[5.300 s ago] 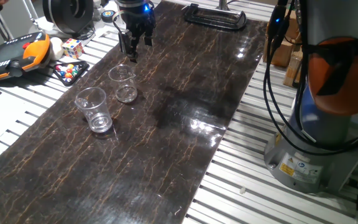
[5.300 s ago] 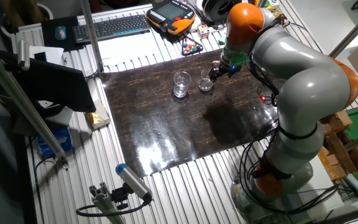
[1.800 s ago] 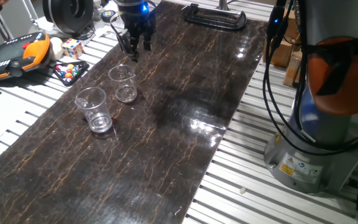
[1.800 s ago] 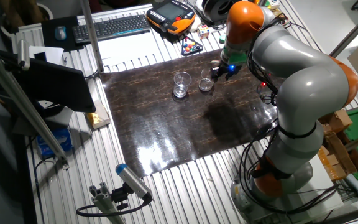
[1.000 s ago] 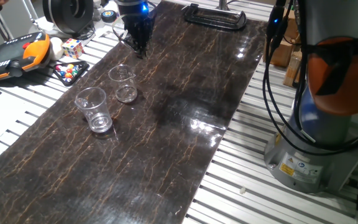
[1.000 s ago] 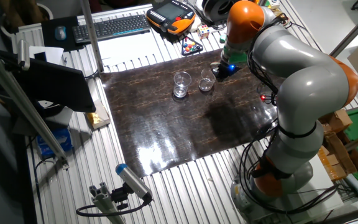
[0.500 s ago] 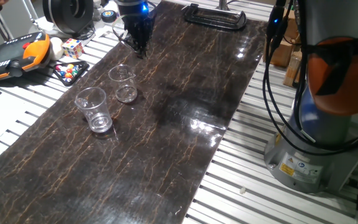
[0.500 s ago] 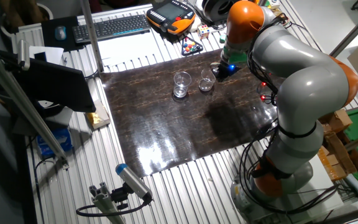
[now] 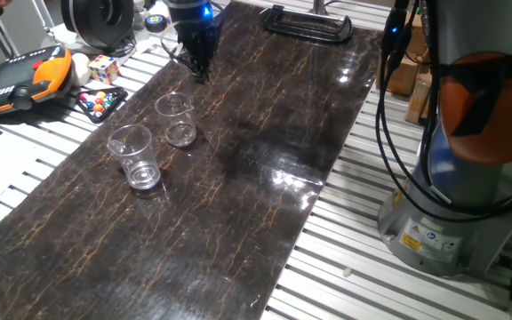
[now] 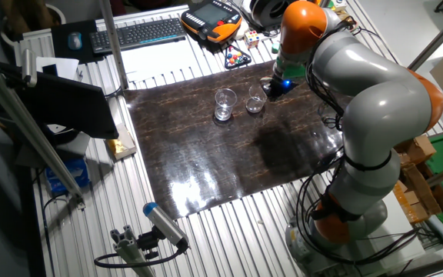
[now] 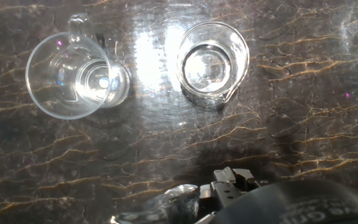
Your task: Pour the water from one cup into another empty cup
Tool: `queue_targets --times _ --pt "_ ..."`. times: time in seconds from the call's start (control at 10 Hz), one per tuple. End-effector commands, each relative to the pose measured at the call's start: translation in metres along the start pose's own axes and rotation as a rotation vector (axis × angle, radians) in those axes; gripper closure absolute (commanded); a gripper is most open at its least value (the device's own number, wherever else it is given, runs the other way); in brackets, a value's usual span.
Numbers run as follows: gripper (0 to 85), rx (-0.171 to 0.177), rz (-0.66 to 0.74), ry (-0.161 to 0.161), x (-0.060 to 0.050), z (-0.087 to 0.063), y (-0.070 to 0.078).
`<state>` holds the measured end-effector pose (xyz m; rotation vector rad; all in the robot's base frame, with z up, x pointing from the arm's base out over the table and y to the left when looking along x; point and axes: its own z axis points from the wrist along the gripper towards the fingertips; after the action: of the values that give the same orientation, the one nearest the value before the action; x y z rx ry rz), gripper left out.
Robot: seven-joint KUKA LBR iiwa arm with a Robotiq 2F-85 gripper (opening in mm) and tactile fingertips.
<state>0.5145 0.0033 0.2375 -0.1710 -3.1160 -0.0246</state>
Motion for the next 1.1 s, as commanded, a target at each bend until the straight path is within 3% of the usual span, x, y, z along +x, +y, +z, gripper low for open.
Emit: queue_targets --times 0.0,0.8,1.0 --pt "84.3 0.000 0.002 0.001 0.000 0.000 0.000" --pt "84.3 0.000 0.028 -0.002 0.001 0.007 0.011" --pt "84.3 -0.003 0.041 -0.001 -0.005 0.013 0.014"
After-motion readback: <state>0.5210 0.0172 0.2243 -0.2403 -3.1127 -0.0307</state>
